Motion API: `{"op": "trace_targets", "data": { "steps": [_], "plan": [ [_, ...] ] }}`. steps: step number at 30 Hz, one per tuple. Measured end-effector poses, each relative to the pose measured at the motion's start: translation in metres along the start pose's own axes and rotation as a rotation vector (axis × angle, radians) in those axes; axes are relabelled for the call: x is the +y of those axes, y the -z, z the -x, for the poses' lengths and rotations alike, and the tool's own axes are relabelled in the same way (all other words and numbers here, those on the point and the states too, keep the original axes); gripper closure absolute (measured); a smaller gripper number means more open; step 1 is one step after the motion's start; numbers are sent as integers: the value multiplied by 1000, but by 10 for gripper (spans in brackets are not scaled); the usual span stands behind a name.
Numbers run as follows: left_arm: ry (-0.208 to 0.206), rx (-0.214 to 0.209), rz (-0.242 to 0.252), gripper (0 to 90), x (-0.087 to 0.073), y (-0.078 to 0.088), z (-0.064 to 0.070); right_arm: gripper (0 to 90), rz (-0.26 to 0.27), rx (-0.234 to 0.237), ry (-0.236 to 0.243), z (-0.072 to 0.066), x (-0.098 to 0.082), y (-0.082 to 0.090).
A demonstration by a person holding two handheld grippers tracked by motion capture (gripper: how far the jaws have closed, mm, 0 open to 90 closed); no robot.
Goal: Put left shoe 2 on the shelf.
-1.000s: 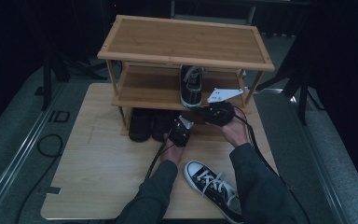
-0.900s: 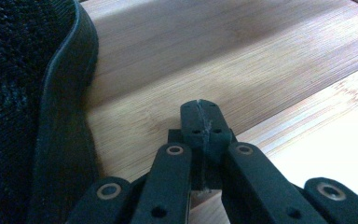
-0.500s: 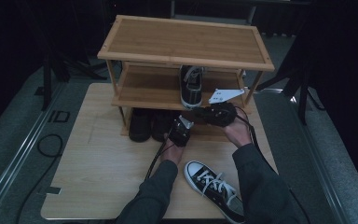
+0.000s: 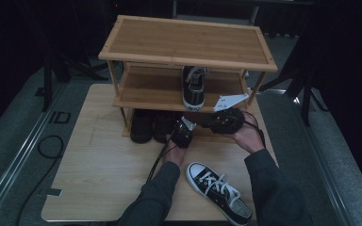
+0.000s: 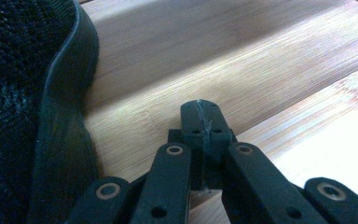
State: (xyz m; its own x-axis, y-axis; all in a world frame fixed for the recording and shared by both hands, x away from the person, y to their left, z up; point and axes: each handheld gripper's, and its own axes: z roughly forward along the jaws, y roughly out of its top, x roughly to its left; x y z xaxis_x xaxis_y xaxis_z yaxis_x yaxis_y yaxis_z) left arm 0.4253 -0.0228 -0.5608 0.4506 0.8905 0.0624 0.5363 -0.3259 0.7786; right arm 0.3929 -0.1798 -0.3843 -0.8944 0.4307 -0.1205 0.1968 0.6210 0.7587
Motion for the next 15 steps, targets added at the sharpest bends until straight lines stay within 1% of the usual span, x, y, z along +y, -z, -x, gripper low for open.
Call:
{"op": "trace_targets", "data": {
  "steps": [2, 3, 7, 9, 10, 12, 15],
  "plan": [
    [1, -3, -1, 899, 0, 0, 0, 674, -26, 3, 0, 0, -1, 0],
    [1, -3, -1, 899, 0, 0, 0, 674, -26, 3, 0, 0, -1, 0],
    [3, -4, -1, 899, 0, 0, -1, 654, -48, 14, -16, 2, -10, 0],
    [1, -4, -1, 899, 0, 0, -1, 652, -52, 20, -18, 3, -13, 0],
    [3, -4, 2, 898, 0, 0, 0, 650, -66, 23, -18, 5, -17, 0],
    [3, -7, 2, 898, 0, 0, -1, 647, -77, 27, -21, 6, -21, 0],
    [3, -6, 2, 898, 0, 0, -1, 644, -86, 30, -24, 6, -24, 0]
  ]
}}
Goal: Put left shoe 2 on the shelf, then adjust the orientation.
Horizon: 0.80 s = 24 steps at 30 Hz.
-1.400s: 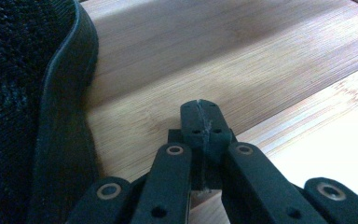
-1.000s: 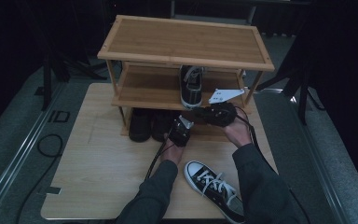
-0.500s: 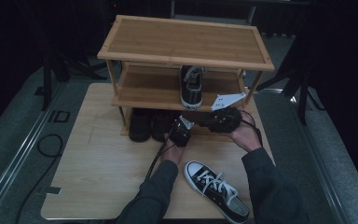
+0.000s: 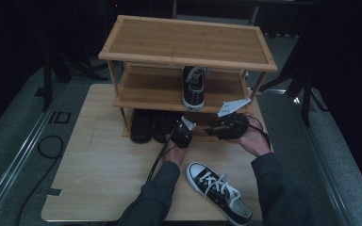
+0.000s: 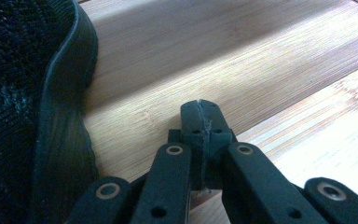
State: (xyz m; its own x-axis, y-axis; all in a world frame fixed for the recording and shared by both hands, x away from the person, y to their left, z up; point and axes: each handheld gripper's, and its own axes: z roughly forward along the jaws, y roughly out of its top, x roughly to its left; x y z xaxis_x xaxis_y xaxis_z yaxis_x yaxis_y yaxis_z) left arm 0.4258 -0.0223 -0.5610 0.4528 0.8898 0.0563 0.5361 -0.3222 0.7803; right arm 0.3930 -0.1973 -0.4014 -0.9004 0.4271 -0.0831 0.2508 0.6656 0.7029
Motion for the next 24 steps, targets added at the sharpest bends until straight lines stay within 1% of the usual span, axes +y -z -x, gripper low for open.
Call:
{"op": "trace_targets", "data": {
  "steps": [3, 5, 8, 10, 17, 24],
  "plan": [
    [-4, -3, -1, 899, 0, 0, 0, 638, -19, -1, 0, 0, -3, 1],
    [-3, -5, -1, 899, 0, 0, 0, 637, -22, 4, -8, 0, -5, 1],
    [0, -6, 0, 899, 0, 0, -1, 634, -29, 9, -6, 0, -7, 0],
    [-1, -8, 1, 899, 0, 0, -1, 632, -40, 9, 0, -1, -9, 0],
    [3, -11, -4, 899, 0, 0, -1, 634, -83, 23, -5, 2, -19, -1],
    [2, -11, -3, 899, 0, 0, -1, 628, -114, 31, -10, -1, -26, 1]
  ]
}}
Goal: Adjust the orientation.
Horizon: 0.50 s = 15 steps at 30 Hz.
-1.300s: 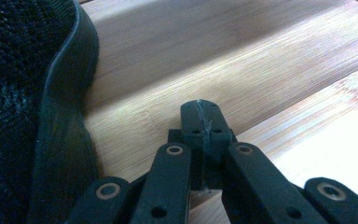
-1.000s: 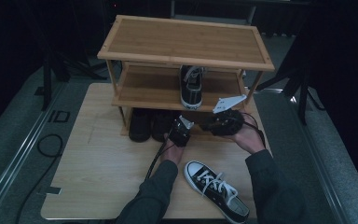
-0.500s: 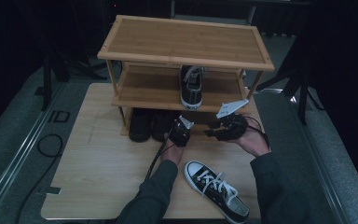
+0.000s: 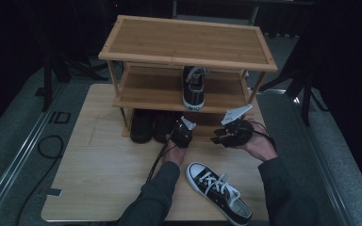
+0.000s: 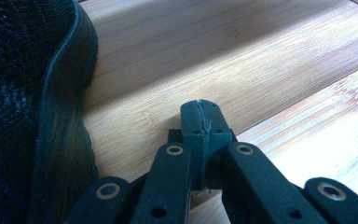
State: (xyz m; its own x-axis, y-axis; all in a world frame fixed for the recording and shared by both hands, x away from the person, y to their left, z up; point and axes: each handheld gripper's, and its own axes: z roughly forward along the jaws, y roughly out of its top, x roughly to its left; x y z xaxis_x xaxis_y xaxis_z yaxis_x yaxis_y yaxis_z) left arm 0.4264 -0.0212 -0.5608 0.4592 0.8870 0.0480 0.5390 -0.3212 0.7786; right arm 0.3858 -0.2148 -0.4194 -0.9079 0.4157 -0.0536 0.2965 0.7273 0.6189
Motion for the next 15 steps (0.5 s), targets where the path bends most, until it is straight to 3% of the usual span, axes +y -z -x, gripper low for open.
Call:
{"op": "trace_targets", "data": {
  "steps": [15],
  "plan": [
    [-3, 1, 1, 898, 0, 0, 0, 608, -52, -20, -40, 4, -22, -1]
  ]
}}
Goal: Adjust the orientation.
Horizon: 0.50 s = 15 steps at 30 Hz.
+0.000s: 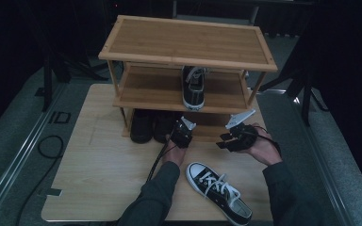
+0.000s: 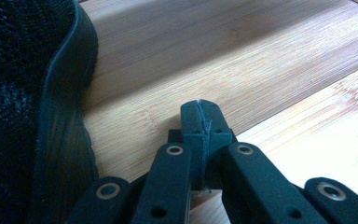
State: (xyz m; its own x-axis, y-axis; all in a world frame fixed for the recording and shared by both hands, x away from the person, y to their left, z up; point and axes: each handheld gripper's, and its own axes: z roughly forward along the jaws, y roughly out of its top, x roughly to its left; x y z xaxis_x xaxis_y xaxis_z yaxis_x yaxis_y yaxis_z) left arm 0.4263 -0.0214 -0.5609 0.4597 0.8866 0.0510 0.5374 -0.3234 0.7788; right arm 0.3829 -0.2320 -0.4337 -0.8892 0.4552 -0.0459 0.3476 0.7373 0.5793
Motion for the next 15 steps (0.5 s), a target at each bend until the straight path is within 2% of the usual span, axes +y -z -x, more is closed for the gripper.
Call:
{"op": "trace_targets", "data": {
  "steps": [6, 12, 15],
  "plan": [
    [3, -1, -3, 899, 0, 0, 0, 603, -5, -2, -24, -5, -15, 2],
    [1, 1, 0, 898, 0, 0, 0, 600, -33, 8, -29, -15, -32, 2],
    [1, 0, 0, 898, 0, 0, 0, 592, -31, 8, -36, -22, -40, 5]
  ]
}}
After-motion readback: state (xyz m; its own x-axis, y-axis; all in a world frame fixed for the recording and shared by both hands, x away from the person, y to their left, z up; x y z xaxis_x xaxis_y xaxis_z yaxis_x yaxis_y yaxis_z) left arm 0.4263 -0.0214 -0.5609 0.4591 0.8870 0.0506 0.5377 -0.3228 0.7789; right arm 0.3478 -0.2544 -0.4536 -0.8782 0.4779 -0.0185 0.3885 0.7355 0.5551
